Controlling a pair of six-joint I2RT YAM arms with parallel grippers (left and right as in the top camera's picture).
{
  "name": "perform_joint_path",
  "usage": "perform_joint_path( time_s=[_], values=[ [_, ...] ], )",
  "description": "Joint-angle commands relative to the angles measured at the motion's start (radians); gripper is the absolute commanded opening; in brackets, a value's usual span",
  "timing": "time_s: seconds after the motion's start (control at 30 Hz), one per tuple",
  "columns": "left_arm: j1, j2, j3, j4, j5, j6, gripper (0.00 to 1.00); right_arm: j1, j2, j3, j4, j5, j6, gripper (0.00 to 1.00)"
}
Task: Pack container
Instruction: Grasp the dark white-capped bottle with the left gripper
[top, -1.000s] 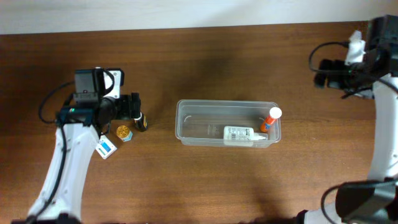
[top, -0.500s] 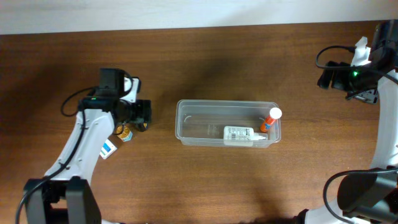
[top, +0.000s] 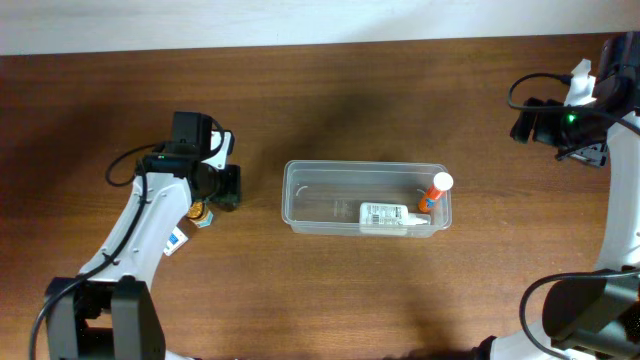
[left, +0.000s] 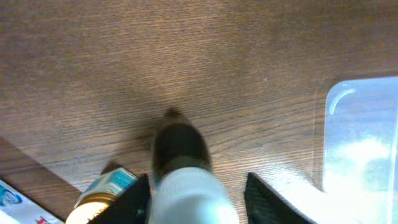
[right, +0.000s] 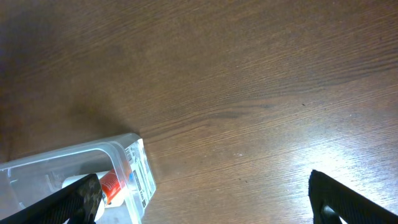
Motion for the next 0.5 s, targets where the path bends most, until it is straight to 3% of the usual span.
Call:
perform_joint_path(
  time_s=[0.0, 0.13, 0.27, 0.47],
  values=[
    [0.002, 0.006, 0.014, -0.013, -0.033, 0.001, 0.33, -0.001, 0.006, -0.005, 0.003, -0.016, 0.001, 0.98],
    [0.002, 0.006, 0.015, -0.016, -0.064, 0.001, 0.32, -0.001, 0.006, -0.005, 0.003, -0.016, 0.001, 0.98],
    [0.001, 0.003, 0.03, -0.014, -0.064, 0.001, 0.24, -0.001, 0.006, -0.005, 0.002, -0.016, 0.001, 0.98],
    [-0.027, -0.064, 0.172, -0.04, -0.063, 0.003, 0.2, -0.001, 0.006, -0.005, 0.002, -0.016, 0.001, 0.98]
  ],
)
